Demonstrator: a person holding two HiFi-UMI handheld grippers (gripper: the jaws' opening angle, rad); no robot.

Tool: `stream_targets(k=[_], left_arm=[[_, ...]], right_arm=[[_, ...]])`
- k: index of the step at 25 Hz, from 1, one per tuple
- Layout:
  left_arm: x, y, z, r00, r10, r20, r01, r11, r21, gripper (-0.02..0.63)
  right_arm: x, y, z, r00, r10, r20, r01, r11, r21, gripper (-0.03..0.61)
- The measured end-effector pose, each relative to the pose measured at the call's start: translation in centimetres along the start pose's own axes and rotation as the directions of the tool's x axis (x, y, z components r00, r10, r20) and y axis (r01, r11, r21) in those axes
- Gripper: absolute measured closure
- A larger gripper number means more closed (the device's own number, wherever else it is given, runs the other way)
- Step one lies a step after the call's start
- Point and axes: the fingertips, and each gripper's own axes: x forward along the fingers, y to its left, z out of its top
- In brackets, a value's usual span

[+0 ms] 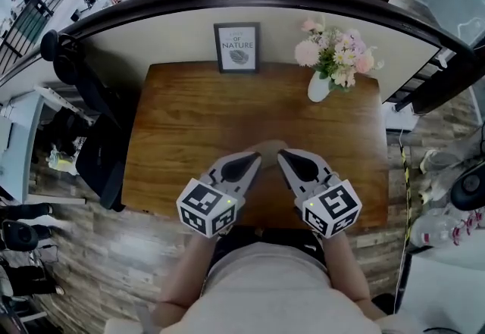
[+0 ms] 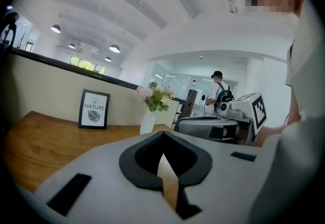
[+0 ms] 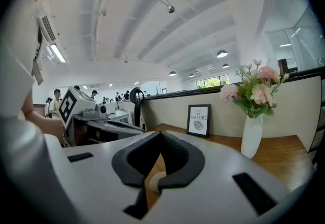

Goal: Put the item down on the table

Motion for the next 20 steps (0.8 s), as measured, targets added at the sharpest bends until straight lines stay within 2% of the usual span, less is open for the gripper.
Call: stream_targets(k=[14,20], left_arm=[[0.7,-0.3,-1.6,0.998,-0.029,-0.06,0.028,1.0,-0.011,0.6],[1.1,-0.2,-2.0,0.995,-0.039,-0.089,0.04,0.999,0.009,0.6]], right_arm=[[0.2,0.6,-1.5,0.999,0.004,-0.035,-0.003,1.0,0.027,0.569],[0.4,0.2,-2.3,0.999,-0.012,-0.045,0.013,0.999,0.035,0.569]])
